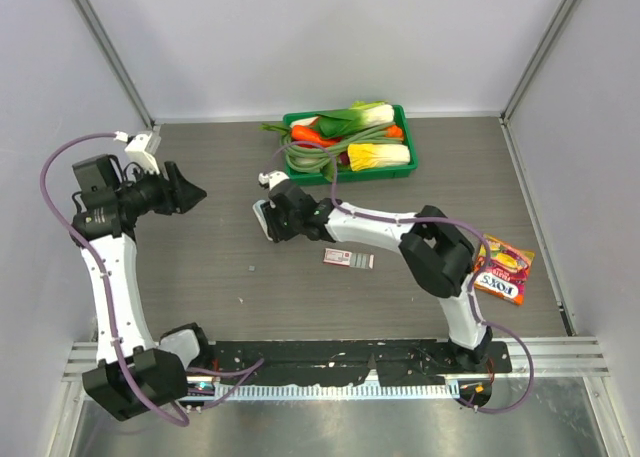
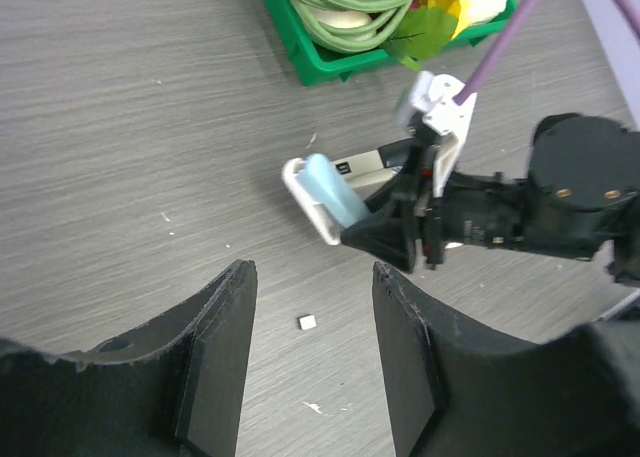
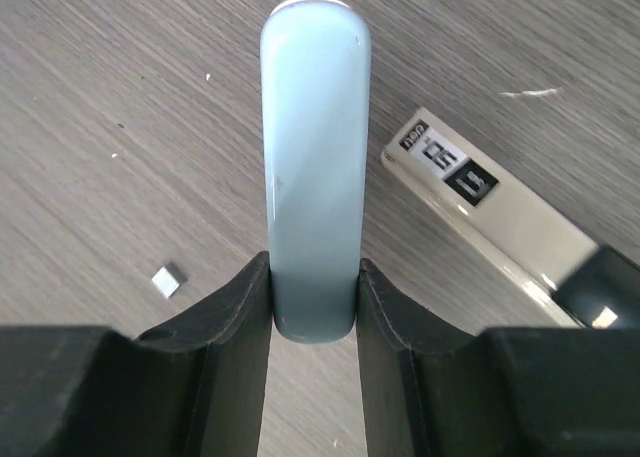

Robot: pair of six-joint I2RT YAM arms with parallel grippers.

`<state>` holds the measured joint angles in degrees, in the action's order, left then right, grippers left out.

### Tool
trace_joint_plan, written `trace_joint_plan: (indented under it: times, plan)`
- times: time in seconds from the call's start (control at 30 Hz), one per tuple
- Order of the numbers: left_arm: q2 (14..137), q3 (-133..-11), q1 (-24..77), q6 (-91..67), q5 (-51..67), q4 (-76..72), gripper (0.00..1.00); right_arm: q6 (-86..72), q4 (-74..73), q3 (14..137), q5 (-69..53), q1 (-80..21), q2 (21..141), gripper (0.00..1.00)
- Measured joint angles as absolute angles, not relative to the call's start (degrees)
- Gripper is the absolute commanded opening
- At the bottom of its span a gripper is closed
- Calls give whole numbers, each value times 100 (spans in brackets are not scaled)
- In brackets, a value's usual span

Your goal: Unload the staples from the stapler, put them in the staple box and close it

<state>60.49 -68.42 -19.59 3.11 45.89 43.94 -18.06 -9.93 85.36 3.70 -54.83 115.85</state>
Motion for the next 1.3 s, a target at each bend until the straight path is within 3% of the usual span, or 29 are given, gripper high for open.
trace_joint_plan:
  times: [0.53, 0.73, 0.77, 0.8, 0.9, 1.1, 1.3]
  plan:
    - [6040, -6499, -2112, -12, 5013, 4425, 57, -1752, -2099, 11891, 296, -5824, 13775, 1]
    - [5907, -6458, -2112, -250, 5015, 4307, 58, -1796, -2469, 12383, 397, -5905, 14239, 1]
    - [5905, -6455, -2112, -301, 5015, 4281, 59, -1804, -2569, 12477, 405, -5909, 14256, 5]
    - [5905, -6447, -2112, -368, 5017, 4235, 59, -1813, -2630, 12543, 405, -5911, 14271, 20]
    - [5878, -6366, -2112, -604, 5059, 4045, 61, -1848, -2755, 12857, 381, -5918, 14435, 42]
    - [5859, -6243, -2112, -823, 5087, 3837, 62, -1946, -2840, 12954, 309, -5931, 14556, 58]
    - [5859, -6152, -2112, -864, 5096, 3756, 62, -1984, -2912, 12954, 281, -5966, 14556, 64]
